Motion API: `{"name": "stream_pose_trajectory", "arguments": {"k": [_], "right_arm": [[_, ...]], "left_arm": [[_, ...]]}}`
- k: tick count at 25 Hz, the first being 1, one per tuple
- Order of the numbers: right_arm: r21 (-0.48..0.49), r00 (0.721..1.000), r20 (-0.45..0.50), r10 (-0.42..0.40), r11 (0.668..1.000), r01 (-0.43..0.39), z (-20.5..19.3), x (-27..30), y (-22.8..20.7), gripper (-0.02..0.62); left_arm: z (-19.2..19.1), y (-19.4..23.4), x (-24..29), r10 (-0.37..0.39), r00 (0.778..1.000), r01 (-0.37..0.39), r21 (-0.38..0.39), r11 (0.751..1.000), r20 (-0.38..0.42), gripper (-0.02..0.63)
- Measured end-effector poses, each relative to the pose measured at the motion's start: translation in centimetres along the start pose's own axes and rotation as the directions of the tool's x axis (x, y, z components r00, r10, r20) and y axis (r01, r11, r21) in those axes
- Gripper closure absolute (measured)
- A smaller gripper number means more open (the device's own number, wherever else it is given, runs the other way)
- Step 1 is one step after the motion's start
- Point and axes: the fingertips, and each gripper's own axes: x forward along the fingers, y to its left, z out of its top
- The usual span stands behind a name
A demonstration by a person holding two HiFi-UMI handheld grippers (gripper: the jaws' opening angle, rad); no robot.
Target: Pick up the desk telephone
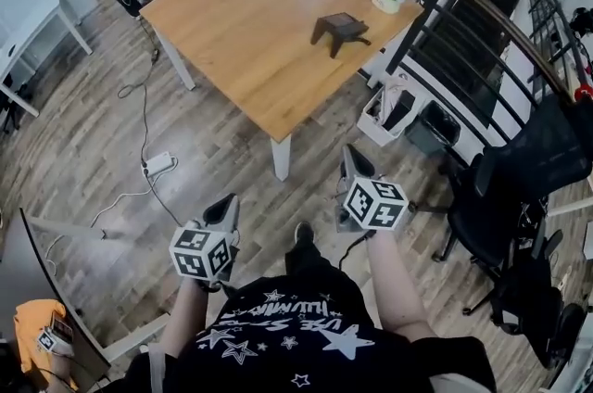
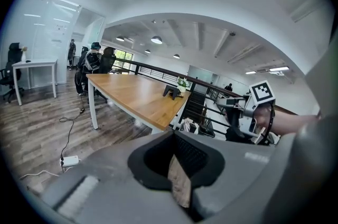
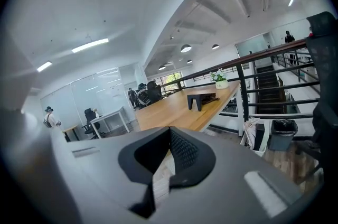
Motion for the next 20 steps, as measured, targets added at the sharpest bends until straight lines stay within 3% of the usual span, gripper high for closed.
{"name": "stream_pose_trajectory", "arguments": {"k": [10, 20], "right_arm": [[0.026, 1.000, 0.009, 0.009, 1.000, -0.009, 5.8, 7.4, -7.4, 0.594], [0.071, 0.998, 0.003, 0.064, 0.995, -0.064, 7.5, 11.6, -11.5, 0.594]], "left_arm": [[7.1, -0.6, 10.7, -0.004, 1.000, 0.004, 0.001, 1.000, 0.009, 0.604], [10.8, -2.0, 16.7, -0.008, 1.000, 0.008, 0.006, 1.000, 0.026, 0.604]]}}
